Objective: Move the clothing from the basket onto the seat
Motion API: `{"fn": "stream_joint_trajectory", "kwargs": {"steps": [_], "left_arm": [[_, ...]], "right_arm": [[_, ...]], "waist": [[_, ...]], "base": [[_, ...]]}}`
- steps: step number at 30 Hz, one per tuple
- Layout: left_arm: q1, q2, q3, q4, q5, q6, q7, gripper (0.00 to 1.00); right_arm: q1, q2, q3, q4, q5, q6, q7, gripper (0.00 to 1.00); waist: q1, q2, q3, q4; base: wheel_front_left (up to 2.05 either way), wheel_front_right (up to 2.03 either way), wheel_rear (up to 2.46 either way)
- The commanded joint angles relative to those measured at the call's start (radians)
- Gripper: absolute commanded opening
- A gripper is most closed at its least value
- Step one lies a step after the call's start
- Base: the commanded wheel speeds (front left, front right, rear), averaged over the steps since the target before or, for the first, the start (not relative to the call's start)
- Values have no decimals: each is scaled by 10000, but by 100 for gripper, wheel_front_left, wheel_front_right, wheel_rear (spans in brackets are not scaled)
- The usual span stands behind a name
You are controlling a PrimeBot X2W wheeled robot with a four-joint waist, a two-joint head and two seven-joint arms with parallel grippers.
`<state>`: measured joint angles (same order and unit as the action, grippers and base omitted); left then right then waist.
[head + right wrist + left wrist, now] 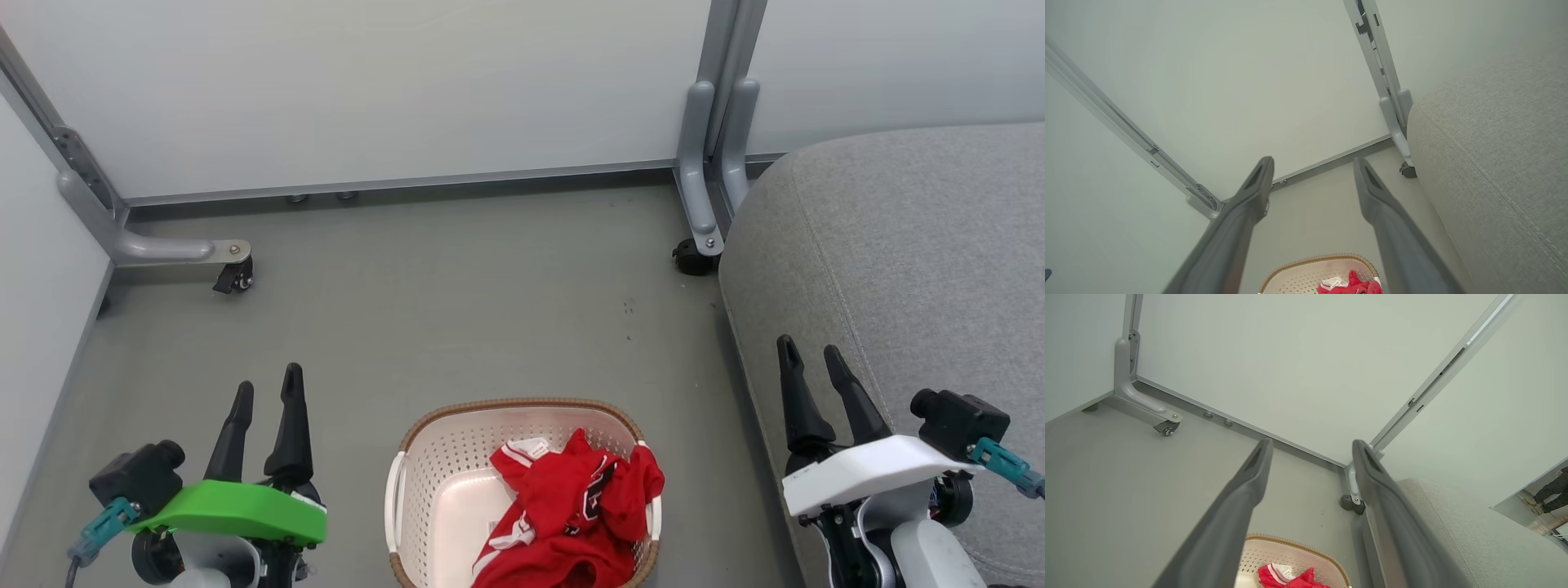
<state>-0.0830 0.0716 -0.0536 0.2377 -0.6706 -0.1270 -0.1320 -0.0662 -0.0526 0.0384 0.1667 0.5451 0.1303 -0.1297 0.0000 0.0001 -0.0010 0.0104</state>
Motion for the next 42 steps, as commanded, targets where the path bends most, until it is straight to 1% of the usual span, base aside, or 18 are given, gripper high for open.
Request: {"fn": "stream_joint_trajectory", "kwargs": {"steps": [1,19,42], "left_arm": [[-75,-6,3,-5,341,-36,-92,100],[-77,-100,19,409,2231,-44,-540,100],[-87,-189,22,919,4180,-50,-1024,100]], "right_arm": [[-17,-43,38,-71,-351,4,-114,100],[72,2,269,186,-2208,5,-562,100],[158,12,397,563,-3842,5,-950,100]], "waist": [[0,-1,2,-1],[0,-1,5,33],[0,-1,-21,100]], "base": [[0,0,0],[0,0,0],[0,0,0]]}}
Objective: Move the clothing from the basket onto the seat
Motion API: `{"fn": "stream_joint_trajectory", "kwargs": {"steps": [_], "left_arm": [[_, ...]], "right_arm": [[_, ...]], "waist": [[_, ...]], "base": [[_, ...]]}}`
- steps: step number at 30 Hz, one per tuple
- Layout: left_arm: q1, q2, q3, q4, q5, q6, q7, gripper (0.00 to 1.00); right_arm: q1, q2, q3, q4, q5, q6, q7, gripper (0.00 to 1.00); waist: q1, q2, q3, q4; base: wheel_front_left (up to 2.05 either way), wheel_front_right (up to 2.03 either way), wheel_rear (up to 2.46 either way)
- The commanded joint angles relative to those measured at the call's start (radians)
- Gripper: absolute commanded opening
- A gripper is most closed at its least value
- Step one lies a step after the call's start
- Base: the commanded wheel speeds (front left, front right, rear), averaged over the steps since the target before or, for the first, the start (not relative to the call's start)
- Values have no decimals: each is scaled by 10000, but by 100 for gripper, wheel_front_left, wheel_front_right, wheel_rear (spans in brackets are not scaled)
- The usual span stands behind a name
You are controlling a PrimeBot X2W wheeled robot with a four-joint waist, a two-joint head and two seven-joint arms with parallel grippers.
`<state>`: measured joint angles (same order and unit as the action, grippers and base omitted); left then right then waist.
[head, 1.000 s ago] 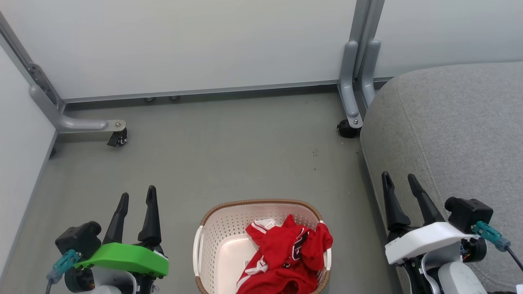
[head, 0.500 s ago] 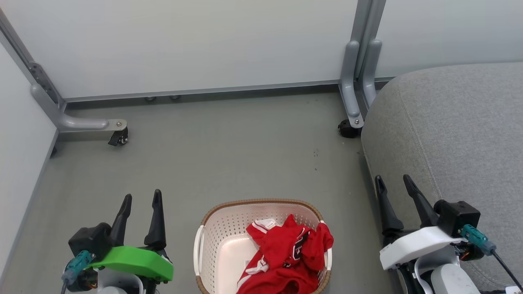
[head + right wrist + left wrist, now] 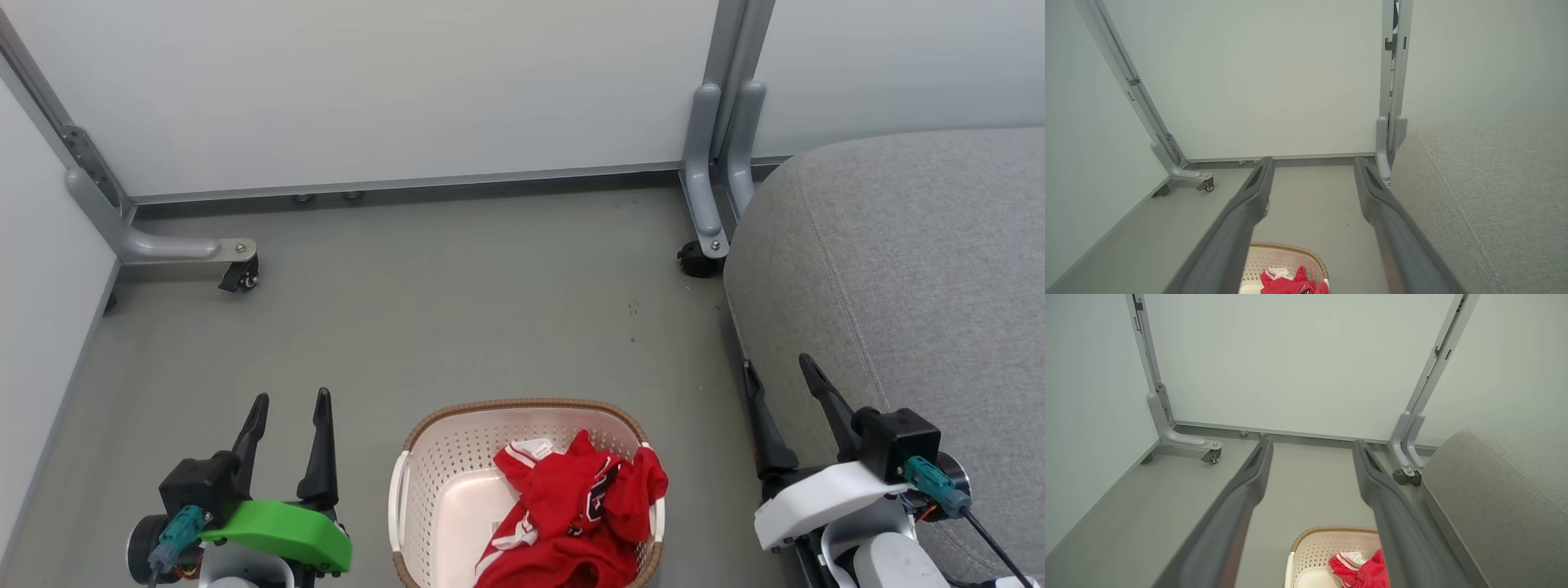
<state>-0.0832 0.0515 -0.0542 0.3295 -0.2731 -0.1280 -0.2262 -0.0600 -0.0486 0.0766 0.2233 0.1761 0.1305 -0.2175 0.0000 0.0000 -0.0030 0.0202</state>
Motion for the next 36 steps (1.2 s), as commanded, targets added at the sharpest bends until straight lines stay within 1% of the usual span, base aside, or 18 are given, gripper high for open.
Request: {"fn": "stream_joint_trajectory", "kwargs": {"steps": [1,9,19,30,36], "left_arm": [[-90,11,29,25,254,-39,-99,100],[-140,2,37,204,792,-26,-238,100],[-158,-2,-57,373,1314,112,-431,100],[-188,-2,-59,439,1142,227,-397,100],[-367,-1,-110,375,1107,300,-385,100]], "right_arm": [[104,-29,20,2,-208,3,-84,100],[142,-30,10,21,-655,4,-158,100],[177,-33,33,-22,-1206,2,-224,100],[174,-31,-53,-31,-944,2,-199,100],[-31,-31,-54,-176,-998,2,-142,100]], "waist": [[0,0,-1,3],[0,0,3,6],[0,0,-2,24],[0,0,59,-41],[0,0,343,-301]], "base": [[0,0,0],[0,0,0],[0,0,0],[0,0,0],[0,0,0]]}}
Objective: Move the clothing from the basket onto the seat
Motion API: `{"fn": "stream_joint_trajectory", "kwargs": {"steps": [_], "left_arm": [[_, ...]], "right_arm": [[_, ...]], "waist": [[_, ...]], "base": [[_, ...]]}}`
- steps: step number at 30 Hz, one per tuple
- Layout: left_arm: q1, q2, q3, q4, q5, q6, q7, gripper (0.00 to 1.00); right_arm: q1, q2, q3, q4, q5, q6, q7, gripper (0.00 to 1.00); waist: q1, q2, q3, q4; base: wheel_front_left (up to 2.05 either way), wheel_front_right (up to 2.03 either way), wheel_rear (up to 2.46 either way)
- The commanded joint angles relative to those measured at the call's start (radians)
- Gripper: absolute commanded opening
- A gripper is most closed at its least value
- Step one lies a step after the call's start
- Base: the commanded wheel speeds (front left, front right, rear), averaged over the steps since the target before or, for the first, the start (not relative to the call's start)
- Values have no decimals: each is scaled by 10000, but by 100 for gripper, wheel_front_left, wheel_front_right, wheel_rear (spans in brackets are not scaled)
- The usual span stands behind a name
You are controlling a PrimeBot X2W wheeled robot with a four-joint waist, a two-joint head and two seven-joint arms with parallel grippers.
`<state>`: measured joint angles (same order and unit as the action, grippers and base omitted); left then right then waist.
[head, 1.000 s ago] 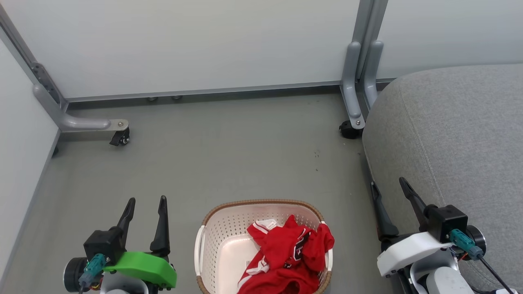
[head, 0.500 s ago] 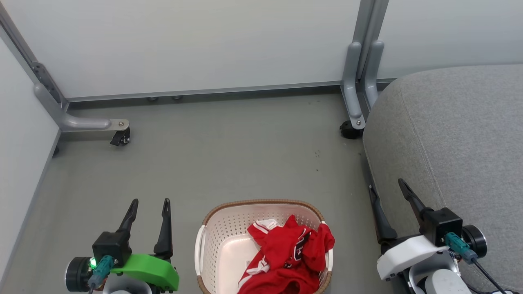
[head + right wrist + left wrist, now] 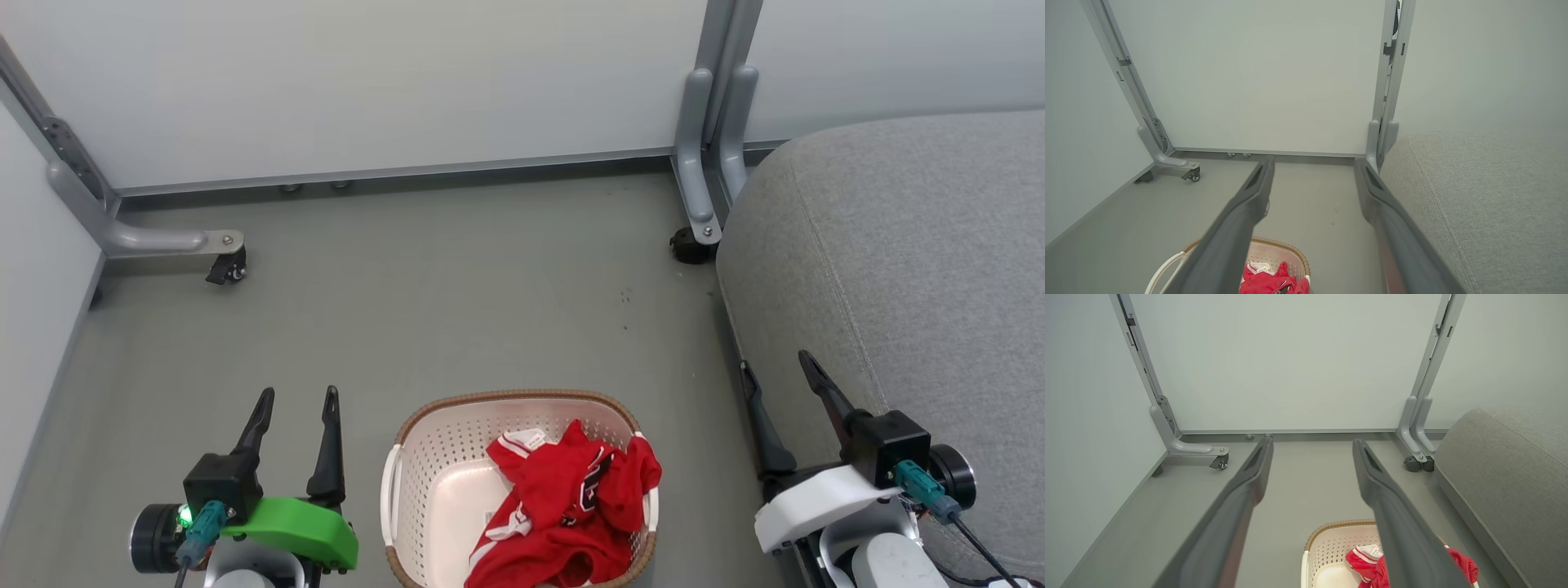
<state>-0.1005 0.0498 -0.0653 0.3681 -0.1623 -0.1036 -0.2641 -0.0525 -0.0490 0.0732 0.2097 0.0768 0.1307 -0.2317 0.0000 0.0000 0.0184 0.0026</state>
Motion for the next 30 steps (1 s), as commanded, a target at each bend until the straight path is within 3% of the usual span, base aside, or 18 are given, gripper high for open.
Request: {"fn": "stream_joint_trajectory", "kwargs": {"steps": [1,6,14,30], "left_arm": [[-226,16,-43,3,9,53,-5,100],[-638,16,-443,145,-19,84,-5,100],[-1751,20,-1855,1165,-195,144,-4,100],[-4978,38,-5210,4331,-582,242,-4,100]], "right_arm": [[-143,-30,-54,-79,-3,1,1,100],[-277,-29,-62,-320,28,1,-17,100],[-753,-22,-75,-571,31,1,-74,100],[-2206,-21,141,-1277,484,1,-331,100]], "waist": [[0,0,205,-189],[0,0,703,-603],[0,0,1877,-1358],[0,0,5464,-2126]], "base": [[0,0,0],[0,0,0],[0,0,0],[0,0,0]]}}
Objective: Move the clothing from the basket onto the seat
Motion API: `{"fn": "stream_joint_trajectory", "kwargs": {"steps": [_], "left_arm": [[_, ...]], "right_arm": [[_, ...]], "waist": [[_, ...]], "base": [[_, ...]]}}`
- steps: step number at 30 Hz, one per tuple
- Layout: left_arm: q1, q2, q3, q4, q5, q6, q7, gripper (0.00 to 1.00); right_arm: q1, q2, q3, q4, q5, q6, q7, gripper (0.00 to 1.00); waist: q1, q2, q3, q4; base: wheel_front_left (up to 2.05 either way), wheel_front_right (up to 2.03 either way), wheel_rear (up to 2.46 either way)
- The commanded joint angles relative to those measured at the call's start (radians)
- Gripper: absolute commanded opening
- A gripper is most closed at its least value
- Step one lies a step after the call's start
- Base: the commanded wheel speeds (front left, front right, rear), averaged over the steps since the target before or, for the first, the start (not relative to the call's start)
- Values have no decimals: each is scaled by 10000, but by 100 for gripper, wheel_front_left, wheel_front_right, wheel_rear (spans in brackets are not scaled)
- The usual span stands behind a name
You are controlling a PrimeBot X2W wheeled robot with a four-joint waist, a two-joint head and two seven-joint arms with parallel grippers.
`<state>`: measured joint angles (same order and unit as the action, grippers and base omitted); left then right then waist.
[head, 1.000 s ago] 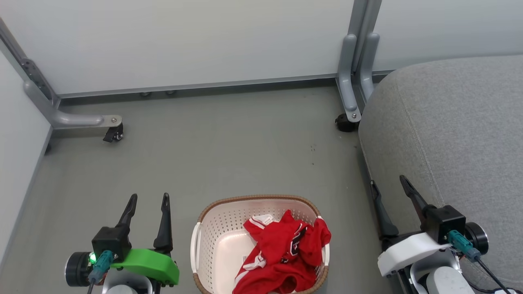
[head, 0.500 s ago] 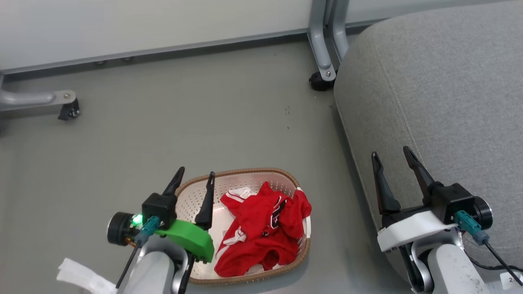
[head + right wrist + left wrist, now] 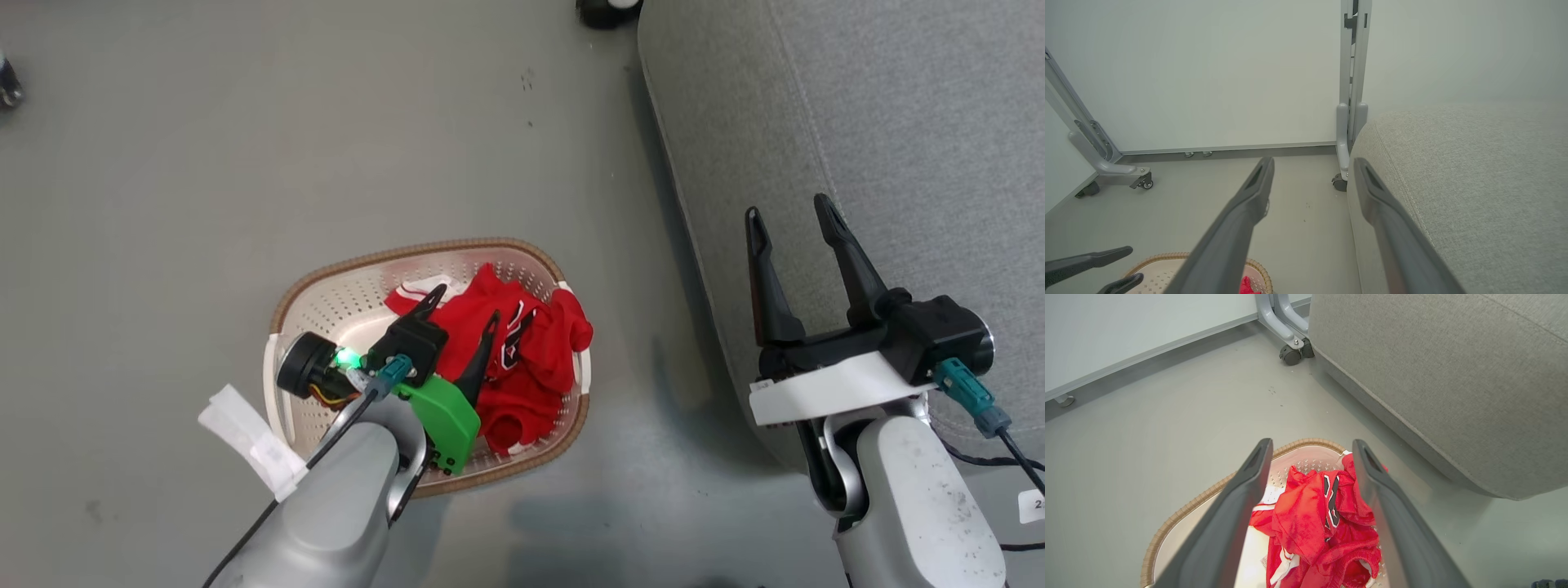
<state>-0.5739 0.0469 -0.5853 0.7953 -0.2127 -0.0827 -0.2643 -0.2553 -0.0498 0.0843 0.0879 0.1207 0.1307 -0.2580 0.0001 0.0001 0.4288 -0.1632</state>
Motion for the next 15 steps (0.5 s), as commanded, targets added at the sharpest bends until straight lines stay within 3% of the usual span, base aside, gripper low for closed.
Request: {"fn": "stream_joint_trajectory", "kwargs": {"steps": [1,8,15], "left_arm": [[-434,71,-141,264,-80,50,-1,100],[-1959,71,-813,1720,-223,208,48,100],[-3156,68,-1106,3037,-263,96,152,100]], "right_arm": [[-252,-12,45,-101,71,1,-75,100],[-682,-10,157,-582,287,1,-72,100],[-967,-10,336,-924,504,1,-75,100]], "waist": [[-1,-1,1556,-503],[-1,-1,3008,-748],[-1,-1,4081,-945]], "base": [[0,0,0],[0,0,0],[0,0,0]]}}
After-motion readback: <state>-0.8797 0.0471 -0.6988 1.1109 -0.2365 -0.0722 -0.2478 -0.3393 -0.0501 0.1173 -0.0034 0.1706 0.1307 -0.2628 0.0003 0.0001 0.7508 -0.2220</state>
